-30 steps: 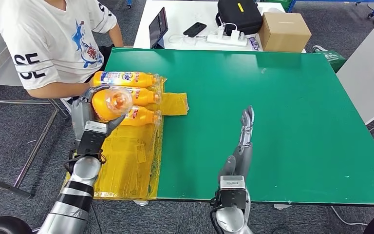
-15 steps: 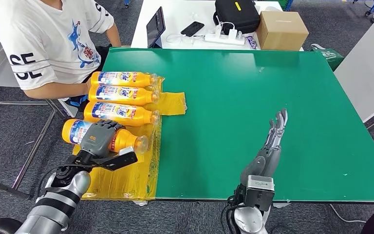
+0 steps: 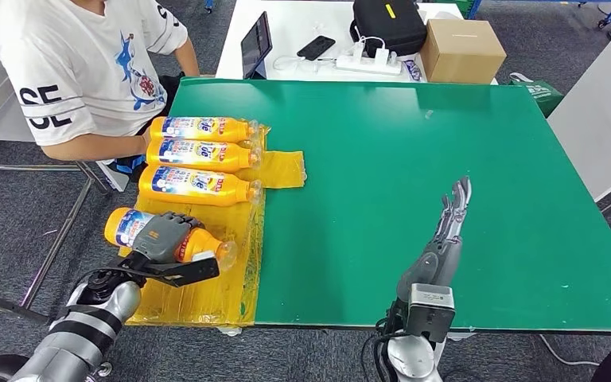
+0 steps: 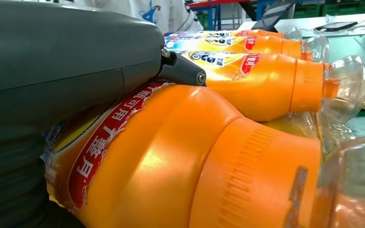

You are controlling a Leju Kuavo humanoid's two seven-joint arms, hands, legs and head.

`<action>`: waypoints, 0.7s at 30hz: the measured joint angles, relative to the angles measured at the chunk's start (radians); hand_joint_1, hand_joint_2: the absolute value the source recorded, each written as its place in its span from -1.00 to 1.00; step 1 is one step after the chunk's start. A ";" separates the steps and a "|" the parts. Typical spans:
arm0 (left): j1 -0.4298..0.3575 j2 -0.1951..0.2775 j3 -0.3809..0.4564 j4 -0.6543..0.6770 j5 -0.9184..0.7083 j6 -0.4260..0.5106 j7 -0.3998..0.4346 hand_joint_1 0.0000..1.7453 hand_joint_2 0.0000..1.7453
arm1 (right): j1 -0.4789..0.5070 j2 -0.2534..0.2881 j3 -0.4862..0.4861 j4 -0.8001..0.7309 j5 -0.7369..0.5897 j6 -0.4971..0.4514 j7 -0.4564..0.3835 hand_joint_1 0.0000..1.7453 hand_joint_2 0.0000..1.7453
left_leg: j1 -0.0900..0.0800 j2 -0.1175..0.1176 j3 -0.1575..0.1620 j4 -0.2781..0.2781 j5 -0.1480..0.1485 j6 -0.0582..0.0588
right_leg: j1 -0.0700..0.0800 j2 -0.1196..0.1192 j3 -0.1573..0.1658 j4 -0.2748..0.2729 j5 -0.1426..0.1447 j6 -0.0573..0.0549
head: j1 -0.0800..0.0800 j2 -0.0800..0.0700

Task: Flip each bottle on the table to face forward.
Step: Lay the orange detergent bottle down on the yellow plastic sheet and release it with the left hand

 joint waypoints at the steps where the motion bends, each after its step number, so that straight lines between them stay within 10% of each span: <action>1: -0.009 -0.001 -0.004 0.012 0.009 -0.004 -0.008 1.00 1.00 | -0.001 0.001 0.000 0.003 0.000 0.007 0.000 -1.00 -1.00 | 0.000 0.000 0.000 0.000 0.000 0.000 | 0.000 0.000 0.000 0.000 0.000 0.000 | 0.000 0.000; 17: -0.125 -0.060 -0.057 0.154 0.124 -0.087 -0.098 1.00 1.00 | -0.037 0.022 -0.001 0.088 0.000 0.055 0.000 -1.00 -1.00 | 0.000 -0.003 0.000 0.000 0.001 0.000 | 0.000 -0.003 0.002 0.000 0.000 0.000 | 0.000 0.000; 18: -0.127 -0.060 -0.058 0.158 0.124 -0.087 -0.099 0.83 1.00 | -0.037 0.023 -0.001 0.091 0.000 0.055 0.000 -1.00 -1.00 | 0.000 -0.003 0.000 0.000 0.001 0.000 | 0.000 -0.003 0.002 0.000 0.000 0.000 | 0.000 0.000; 21: -0.131 -0.061 -0.064 0.166 0.125 -0.086 -0.099 -0.58 1.00 | -0.037 0.023 -0.001 0.098 0.000 0.055 0.000 -1.00 -1.00 | 0.000 -0.003 0.000 0.000 0.001 0.000 | 0.000 -0.003 0.002 0.000 0.000 0.000 | 0.000 0.000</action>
